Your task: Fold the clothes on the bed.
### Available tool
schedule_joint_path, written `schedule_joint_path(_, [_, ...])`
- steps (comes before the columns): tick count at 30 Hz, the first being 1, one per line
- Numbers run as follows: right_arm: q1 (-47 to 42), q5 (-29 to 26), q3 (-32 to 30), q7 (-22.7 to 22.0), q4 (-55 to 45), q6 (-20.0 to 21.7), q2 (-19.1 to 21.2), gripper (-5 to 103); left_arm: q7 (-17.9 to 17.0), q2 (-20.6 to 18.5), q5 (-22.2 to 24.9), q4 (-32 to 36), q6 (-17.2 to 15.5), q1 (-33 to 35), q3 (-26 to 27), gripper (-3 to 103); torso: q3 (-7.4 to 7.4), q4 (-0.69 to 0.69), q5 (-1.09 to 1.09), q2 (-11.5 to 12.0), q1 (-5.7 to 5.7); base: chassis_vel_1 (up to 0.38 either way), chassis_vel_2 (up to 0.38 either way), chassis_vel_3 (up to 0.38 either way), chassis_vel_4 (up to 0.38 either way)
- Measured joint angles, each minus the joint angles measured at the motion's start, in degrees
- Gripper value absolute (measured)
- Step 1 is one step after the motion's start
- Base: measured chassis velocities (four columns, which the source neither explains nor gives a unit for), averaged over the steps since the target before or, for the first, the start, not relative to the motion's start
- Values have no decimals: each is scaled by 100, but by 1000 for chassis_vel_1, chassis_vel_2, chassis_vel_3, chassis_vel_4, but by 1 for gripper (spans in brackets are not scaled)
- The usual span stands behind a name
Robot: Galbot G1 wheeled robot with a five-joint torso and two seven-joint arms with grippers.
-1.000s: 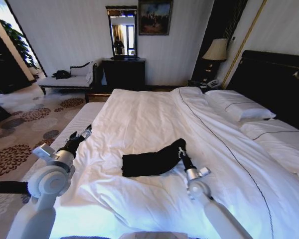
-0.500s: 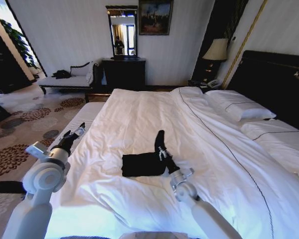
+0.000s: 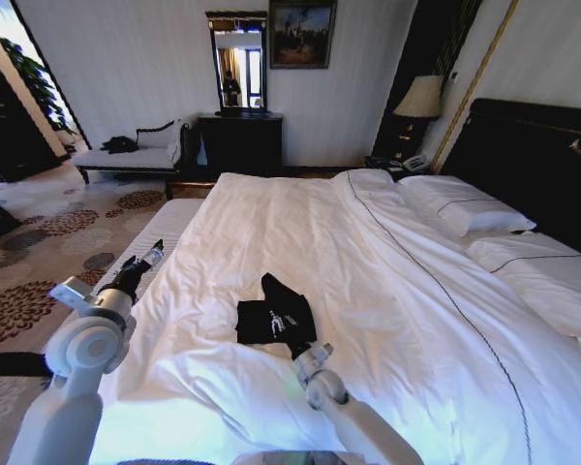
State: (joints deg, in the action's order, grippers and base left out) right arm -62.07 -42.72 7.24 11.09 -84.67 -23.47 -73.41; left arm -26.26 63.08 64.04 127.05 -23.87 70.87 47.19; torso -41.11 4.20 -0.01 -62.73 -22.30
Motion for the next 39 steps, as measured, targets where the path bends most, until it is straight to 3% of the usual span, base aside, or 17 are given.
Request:
schedule_joint_path(13, [90,198,223,-33,271,-26,-180,5,0,0,0,82,-7,65,52,100,0,1,0,0,0,0,0,0,0])
schedule_joint_path(18, [159,389,325,-270,362,6,-167,2,0,0,2,93,-11,72,67,100,0,0,0,0,0,0,0,0,0])
schedule_joint_path(22, [181,791,431,-910,296,177,-30,23,-11,2,40,96,-35,74,67,100,0,0,1,0,0,0,0,0,0])
schedule_joint_path(23, [181,906,450,-989,274,185,4,23,-13,2,47,97,-41,73,67,100,0,0,1,0,0,0,0,0,0])
schedule_joint_path(24, [181,906,450,-989,274,185,4,23,-13,2,47,97,-41,73,67,100,0,0,1,0,0,0,0,0,0])
schedule_joint_path(31, [182,1750,566,-1065,222,-89,256,56,-18,-8,58,86,-65,64,75,100,0,0,2,0,0,0,0,0,0])
schedule_joint_path(33, [185,1850,593,-1045,195,-118,358,56,-18,-9,58,77,-67,62,75,100,0,0,2,0,0,0,0,0,0])
schedule_joint_path(37, [212,1945,711,-996,-108,-126,994,78,-19,-23,58,42,-79,53,69,100,0,1,1,0,0,0,0,0,0])
schedule_joint_path(39, [221,1934,714,-970,-220,-112,1172,83,-19,-34,58,42,-80,52,74,100,0,1,1,0,0,0,0,0,0])
